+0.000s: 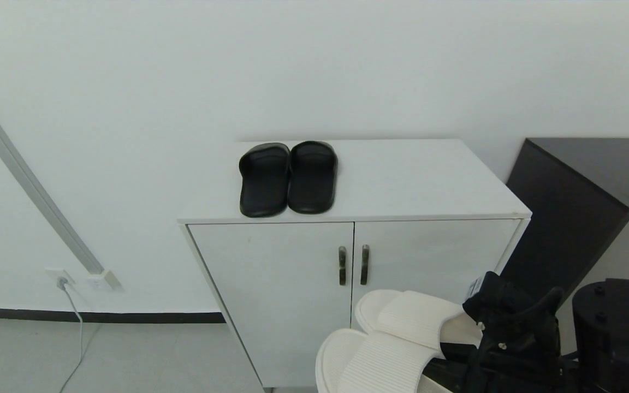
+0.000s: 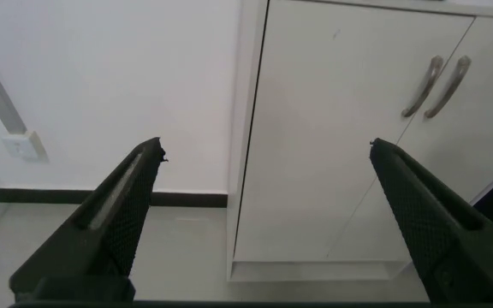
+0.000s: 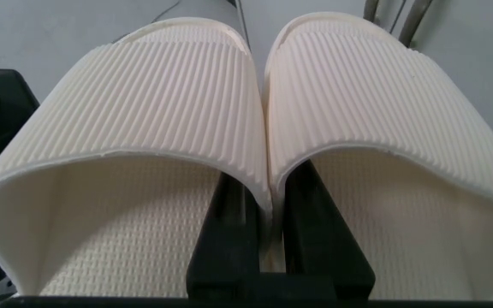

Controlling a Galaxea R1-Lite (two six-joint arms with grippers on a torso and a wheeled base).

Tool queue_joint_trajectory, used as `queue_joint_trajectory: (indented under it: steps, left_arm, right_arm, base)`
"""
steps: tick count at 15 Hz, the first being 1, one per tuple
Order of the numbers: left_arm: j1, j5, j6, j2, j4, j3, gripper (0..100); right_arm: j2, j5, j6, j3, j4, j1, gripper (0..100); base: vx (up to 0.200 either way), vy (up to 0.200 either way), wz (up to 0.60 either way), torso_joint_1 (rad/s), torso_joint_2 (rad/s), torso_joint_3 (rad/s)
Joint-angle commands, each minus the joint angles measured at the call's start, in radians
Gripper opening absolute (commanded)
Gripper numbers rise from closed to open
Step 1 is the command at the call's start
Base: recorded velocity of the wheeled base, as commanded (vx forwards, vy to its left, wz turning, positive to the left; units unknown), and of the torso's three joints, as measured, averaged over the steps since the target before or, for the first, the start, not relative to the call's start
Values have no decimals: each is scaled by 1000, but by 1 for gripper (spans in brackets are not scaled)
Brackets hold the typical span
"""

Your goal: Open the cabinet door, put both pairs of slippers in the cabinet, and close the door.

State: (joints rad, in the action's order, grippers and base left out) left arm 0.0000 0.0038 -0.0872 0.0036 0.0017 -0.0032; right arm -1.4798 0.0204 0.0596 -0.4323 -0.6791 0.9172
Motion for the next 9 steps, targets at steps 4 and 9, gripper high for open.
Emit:
queue_joint_trajectory:
  steps: [4, 9]
  left_arm:
    - [0, -1, 0, -1, 0, 0, 100]
    - [0, -1, 0, -1, 0, 0, 100]
  right_arm:
    - [-5, 3, -1, 3, 0, 6, 0]
    - [-8, 3, -1, 9, 0, 8, 0]
  base:
    - [0, 0, 0, -201, 519, 322]
    - [0, 0, 0, -176, 499, 325]
